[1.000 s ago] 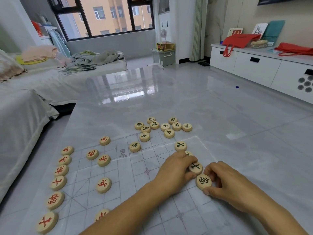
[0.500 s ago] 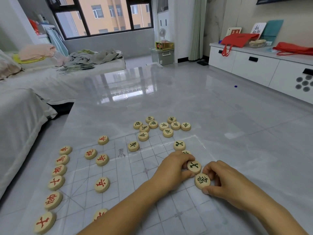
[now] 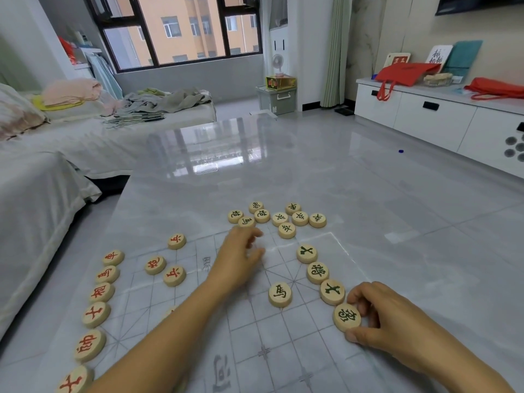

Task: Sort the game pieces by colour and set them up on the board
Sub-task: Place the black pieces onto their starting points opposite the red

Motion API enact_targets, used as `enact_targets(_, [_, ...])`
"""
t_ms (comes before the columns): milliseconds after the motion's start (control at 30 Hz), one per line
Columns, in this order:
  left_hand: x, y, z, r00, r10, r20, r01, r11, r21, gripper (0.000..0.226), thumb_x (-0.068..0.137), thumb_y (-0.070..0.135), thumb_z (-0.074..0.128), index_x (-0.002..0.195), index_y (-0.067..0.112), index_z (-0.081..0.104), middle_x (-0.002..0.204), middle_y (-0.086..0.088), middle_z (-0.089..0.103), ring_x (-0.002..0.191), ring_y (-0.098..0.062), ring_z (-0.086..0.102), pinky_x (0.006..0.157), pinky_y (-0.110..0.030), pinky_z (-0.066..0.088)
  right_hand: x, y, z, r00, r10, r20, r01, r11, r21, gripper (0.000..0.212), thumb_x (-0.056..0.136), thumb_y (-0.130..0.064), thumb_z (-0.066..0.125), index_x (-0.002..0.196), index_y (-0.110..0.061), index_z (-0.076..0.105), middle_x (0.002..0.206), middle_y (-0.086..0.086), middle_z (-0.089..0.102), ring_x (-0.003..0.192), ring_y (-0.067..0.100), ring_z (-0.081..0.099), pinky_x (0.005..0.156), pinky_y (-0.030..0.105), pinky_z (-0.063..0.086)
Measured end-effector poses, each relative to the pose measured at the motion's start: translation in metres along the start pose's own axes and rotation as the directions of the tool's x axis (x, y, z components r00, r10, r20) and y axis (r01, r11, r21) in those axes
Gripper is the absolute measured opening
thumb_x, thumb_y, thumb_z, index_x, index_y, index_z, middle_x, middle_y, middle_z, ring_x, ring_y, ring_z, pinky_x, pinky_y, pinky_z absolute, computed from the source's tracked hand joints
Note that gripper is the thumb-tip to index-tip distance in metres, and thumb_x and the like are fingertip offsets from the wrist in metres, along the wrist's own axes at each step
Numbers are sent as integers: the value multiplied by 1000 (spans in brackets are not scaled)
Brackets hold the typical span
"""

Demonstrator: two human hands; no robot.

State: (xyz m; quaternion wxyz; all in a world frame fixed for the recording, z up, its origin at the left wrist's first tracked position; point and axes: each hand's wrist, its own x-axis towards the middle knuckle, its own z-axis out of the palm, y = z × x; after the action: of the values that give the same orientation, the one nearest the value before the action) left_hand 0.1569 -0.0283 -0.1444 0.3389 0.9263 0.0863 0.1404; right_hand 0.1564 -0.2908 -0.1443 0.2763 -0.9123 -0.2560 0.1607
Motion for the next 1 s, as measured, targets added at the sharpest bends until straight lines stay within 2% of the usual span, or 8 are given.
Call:
enact_targets(100, [13,-28,-16,991,-115,-72,119,991,63,28,90,15,56,117,13,56,106,-2,47,85,-11,49,76,-21,38,1,0,-1,1000,-4,10,5,1000,-23,34,71,-40,71,93,-38,44,94,-12,47,78,4,50,69,15,41])
enact_targets(267, [28,-52,-27,976,-157,-151,176,977,123,29,88,13,57,117,15,55,110,-4,47,92,-14,48,76,-24,39,5,2,-2,999,22,47,-21,1000,-22,37,68,-41,73,92,-39,45,97,-12,48,75,6,52,69,13,42])
enact_targets(433, [46,-50,-28,970,-239,41,238,971,17,36,80,22,71,110,11,55,98,-3,48,83,-15,48,70,-22,40,8,4,-3,999,14,46,-14,1000,2,37,67,-38,74,91,-38,46,96,-10,48,82,-8,48,69,9,41])
enact_targets(600, [43,-53,-22,958,-272,93,283,948,-144,14,82,18,69,80,13,56,68,1,55,61,-9,47,55,-17,38,9,5,-2,999,13,38,-14,1000,12,37,66,-39,75,90,-38,46,96,-9,49,80,-11,48,67,9,41])
enact_targets(767, [54,-58,-32,932,-362,24,358,908,-218,4,89,12,58,86,14,56,84,-4,58,79,-20,54,72,-30,46,10,7,-1,999,2,32,-2,1000,-16,35,68,-40,73,89,-39,46,96,-9,49,87,-11,45,69,10,41])
enact_targets(867, [55,-65,-46,912,-408,-43,391,897,-206,10,90,5,53,87,14,56,86,-6,58,71,-16,53,64,-24,44,10,8,-1,999,-3,37,4,1000,-22,34,68,-40,73,89,-40,46,96,-8,49,88,-11,45,69,10,41])
enact_targets(933, [51,-71,-56,907,-421,5,414,889,-194,14,89,4,54,82,16,58,85,-7,59,69,-15,54,61,-21,42,10,8,-1,999,-7,37,8,1000,-23,35,68,-41,73,90,-40,46,96,-8,49,88,-12,46,69,10,42])
enact_targets(1000, [43,-71,-64,899,-413,146,432,889,-150,10,86,8,62,82,17,60,85,-5,61,73,-15,56,69,-22,44,10,8,0,999,-9,34,10,1000,-24,35,68,-41,73,90,-39,46,96,-9,49,87,-11,47,68,10,42])
